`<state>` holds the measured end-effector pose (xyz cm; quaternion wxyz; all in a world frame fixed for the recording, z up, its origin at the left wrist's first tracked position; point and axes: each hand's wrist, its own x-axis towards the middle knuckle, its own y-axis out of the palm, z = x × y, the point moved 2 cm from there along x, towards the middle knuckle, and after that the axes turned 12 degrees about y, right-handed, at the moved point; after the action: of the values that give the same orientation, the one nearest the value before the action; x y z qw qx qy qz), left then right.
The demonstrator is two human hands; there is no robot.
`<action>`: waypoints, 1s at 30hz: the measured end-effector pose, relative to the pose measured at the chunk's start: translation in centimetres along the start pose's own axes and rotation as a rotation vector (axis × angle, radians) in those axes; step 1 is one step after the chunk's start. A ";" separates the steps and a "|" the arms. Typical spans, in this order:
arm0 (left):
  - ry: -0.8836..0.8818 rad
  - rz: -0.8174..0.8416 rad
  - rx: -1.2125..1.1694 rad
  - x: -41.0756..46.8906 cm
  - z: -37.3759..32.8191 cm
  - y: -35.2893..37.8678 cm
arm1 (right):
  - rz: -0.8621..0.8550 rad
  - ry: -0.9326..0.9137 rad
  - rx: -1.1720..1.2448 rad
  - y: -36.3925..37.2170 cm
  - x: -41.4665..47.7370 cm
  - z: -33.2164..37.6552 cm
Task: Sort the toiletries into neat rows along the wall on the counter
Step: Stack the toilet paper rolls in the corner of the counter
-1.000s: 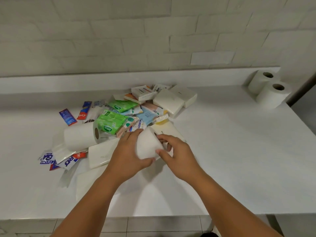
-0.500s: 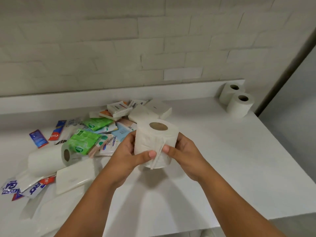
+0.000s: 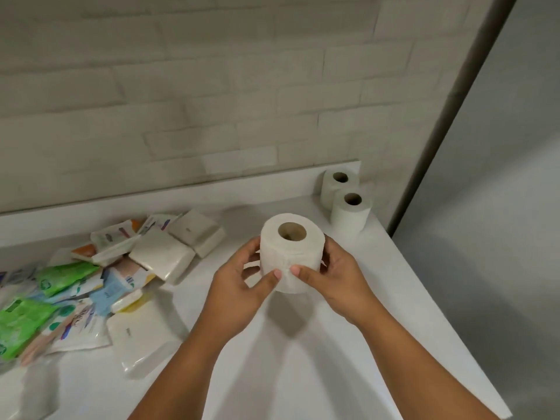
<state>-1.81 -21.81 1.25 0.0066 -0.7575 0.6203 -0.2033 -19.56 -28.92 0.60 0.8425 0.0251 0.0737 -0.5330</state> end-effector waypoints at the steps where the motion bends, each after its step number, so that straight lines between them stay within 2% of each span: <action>1: 0.005 0.031 0.000 1.0 -0.2 1.4 | 0.008 -0.008 -0.013 -1.4 0.6 -0.1; 8: 0.030 0.022 0.028 8.5 0.4 9.9 | 0.070 -0.012 -0.061 -10.7 5.5 -0.2; 14: 0.039 -0.003 0.102 14.7 1.7 14.5 | -0.039 -0.038 -0.127 -16.3 10.2 -0.2; 17: 0.039 0.012 0.152 17.5 2.3 15.5 | -0.089 -0.064 -0.183 -18.2 12.8 0.3; 30: 0.101 -0.027 0.299 28.9 5.8 17.9 | -0.065 -0.097 -0.332 -22.0 23.7 2.3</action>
<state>-12.51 -54.60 -0.06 0.0854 -0.7451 0.5726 -0.3311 -29.22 -59.84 0.06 0.8199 -0.1427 0.1205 -0.5412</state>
